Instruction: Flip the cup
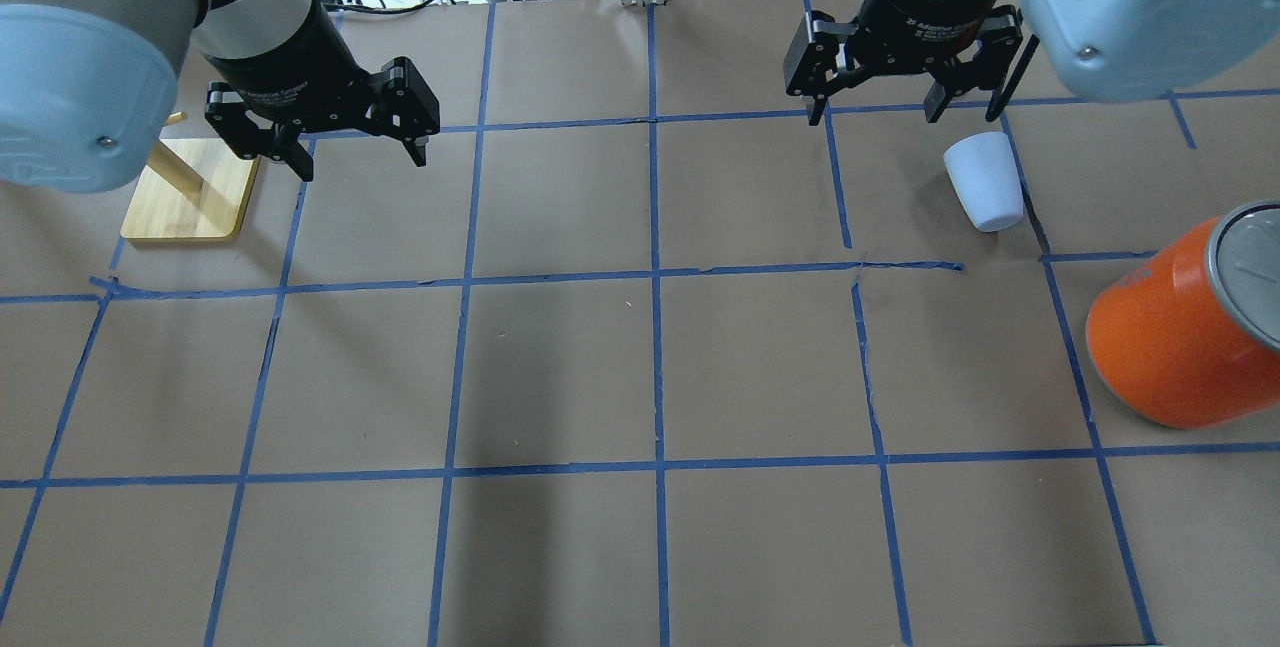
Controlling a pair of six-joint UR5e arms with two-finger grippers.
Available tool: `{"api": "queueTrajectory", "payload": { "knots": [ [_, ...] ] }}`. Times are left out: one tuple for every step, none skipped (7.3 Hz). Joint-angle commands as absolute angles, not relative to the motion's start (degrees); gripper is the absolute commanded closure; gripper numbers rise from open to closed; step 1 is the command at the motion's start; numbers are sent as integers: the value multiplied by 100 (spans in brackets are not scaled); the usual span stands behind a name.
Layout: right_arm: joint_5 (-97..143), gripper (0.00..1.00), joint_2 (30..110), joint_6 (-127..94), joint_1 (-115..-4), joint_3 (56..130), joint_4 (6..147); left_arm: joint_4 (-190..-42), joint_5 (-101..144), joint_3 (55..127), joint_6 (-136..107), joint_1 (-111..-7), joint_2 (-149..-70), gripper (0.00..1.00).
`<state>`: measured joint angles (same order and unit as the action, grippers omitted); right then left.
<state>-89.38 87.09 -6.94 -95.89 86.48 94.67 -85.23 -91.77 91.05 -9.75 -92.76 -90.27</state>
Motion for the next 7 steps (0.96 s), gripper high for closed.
{"api": "queueTrajectory", "payload": {
  "knots": [
    [-8938,0,8710,-694,-9598,8648,9466,-8534,-9176,9105,-976,-9272,-9035,0],
    [-8938,0,8710,-694,-9598,8648,9466,-8534,-9176,9105,-976,-9281,-9026,0],
    [-8904,0,8693,-712,-9589,8657,9475,-8534,-9176,9105,-976,-9273,-9026,0],
    [-8938,0,8684,-712,-9589,8683,9492,-8534,-9176,9105,-976,-9272,-9026,0],
    [-8930,0,8684,-703,-9589,8692,9492,-8534,-9184,9105,-976,-9281,-9018,0],
    [-8930,0,8666,-660,-9589,8701,9492,-8534,-9185,9105,-976,-9281,-9026,0],
    [-8956,0,8666,-624,-9589,8753,9518,-8534,-9176,9105,-976,-9273,-9026,0]
  ]
}}
